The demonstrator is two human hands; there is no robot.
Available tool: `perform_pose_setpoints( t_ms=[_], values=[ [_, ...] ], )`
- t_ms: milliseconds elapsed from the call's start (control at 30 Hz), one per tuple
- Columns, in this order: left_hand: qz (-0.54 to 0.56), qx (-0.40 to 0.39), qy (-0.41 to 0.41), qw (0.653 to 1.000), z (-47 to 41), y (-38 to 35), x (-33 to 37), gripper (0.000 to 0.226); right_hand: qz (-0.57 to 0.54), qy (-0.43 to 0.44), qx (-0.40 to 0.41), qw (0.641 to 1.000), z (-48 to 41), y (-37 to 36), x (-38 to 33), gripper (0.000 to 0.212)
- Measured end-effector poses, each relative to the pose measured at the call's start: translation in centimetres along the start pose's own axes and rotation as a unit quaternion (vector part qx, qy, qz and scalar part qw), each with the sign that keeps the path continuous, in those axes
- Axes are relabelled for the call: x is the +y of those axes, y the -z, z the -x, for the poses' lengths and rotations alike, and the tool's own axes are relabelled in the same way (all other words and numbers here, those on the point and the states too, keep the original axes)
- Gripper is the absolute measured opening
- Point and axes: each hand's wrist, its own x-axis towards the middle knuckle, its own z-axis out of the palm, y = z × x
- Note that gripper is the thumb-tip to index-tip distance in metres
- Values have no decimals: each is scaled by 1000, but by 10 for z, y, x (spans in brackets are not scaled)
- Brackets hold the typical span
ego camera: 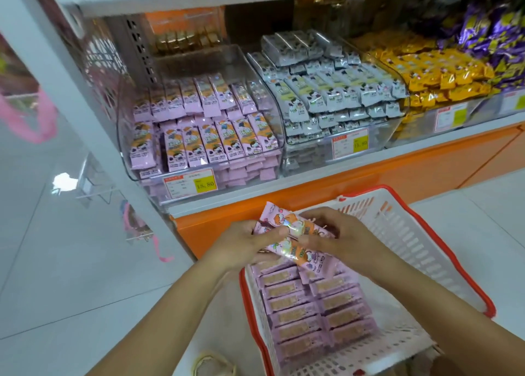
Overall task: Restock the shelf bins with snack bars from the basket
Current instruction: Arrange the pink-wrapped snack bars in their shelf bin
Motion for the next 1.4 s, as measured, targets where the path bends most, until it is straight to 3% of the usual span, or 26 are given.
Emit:
perform_pose_setpoints(
  t_ms=[133,300,400,567,800,933,1000,1033,1067,1133,1300,1400],
  values=[
    [81,40,15,996,6,6,15,12,-49,55,78,994,-4,7,-14,25],
    [59,86,16,994,5,10,21,20,7,118,54,992,-8,6,-25,18],
    [103,101,16,989,6,12,27,19,76,150,45,985,-14,3,-37,11],
    [179,106,4,978,14,20,45,27,232,182,37,955,-18,-4,-57,51],
    [231,86,-34,969,26,35,81,31,364,298,56,881,-16,-8,-85,65],
    [269,102,-116,951,36,43,97,37,277,308,92,906,-29,-4,-114,63],
    [179,203,-204,941,36,50,96,30,264,287,116,914,-44,-1,-133,63],
    [61,284,-247,924,36,55,94,27,278,276,133,910,-55,-1,-143,62],
    [-80,360,-277,887,35,60,90,27,301,270,153,902,-68,-3,-152,60],
    [-277,426,-292,810,37,66,82,31,368,256,202,871,-99,-9,-171,55],
    [-426,341,-238,804,30,72,73,30,505,157,255,809,-178,-25,-200,40],
    [-421,325,-239,812,31,76,72,28,531,124,263,796,-210,-32,-206,33]
  ],
)
